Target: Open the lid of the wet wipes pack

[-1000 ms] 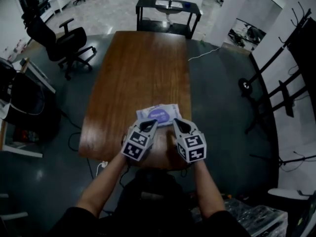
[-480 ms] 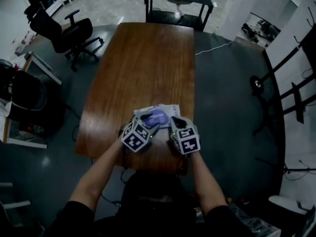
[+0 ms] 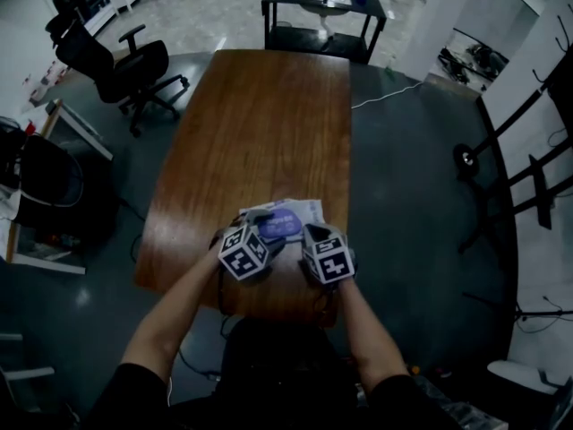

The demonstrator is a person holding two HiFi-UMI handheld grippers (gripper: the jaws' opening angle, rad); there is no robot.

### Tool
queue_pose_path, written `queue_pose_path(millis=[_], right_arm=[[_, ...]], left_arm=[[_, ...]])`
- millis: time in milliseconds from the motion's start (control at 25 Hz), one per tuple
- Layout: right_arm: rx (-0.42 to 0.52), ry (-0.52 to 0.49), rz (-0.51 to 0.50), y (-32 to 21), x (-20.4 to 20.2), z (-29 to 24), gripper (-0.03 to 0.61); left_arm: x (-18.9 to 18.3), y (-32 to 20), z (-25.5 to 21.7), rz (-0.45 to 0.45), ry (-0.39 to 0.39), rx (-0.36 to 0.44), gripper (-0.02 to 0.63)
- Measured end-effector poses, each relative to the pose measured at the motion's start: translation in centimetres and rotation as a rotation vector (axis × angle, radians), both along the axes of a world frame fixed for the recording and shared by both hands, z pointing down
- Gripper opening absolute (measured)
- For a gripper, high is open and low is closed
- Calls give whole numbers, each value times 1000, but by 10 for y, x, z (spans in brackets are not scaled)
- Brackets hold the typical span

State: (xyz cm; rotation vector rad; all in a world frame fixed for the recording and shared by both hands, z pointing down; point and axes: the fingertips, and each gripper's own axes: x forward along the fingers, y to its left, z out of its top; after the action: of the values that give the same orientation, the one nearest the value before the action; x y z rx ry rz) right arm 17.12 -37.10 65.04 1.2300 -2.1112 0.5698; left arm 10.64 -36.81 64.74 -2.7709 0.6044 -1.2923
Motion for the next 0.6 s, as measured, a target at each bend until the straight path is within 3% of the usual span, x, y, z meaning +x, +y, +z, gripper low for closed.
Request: queue_pose_path(millis=[280, 600], right_arm=[[-42, 7, -39, -1, -6, 4, 11], [-56, -10, -41, -3, -1, 9, 11]], left_arm=[[1, -5, 10, 29, -86, 41, 267], [-1, -6, 9, 4, -51, -134, 242]])
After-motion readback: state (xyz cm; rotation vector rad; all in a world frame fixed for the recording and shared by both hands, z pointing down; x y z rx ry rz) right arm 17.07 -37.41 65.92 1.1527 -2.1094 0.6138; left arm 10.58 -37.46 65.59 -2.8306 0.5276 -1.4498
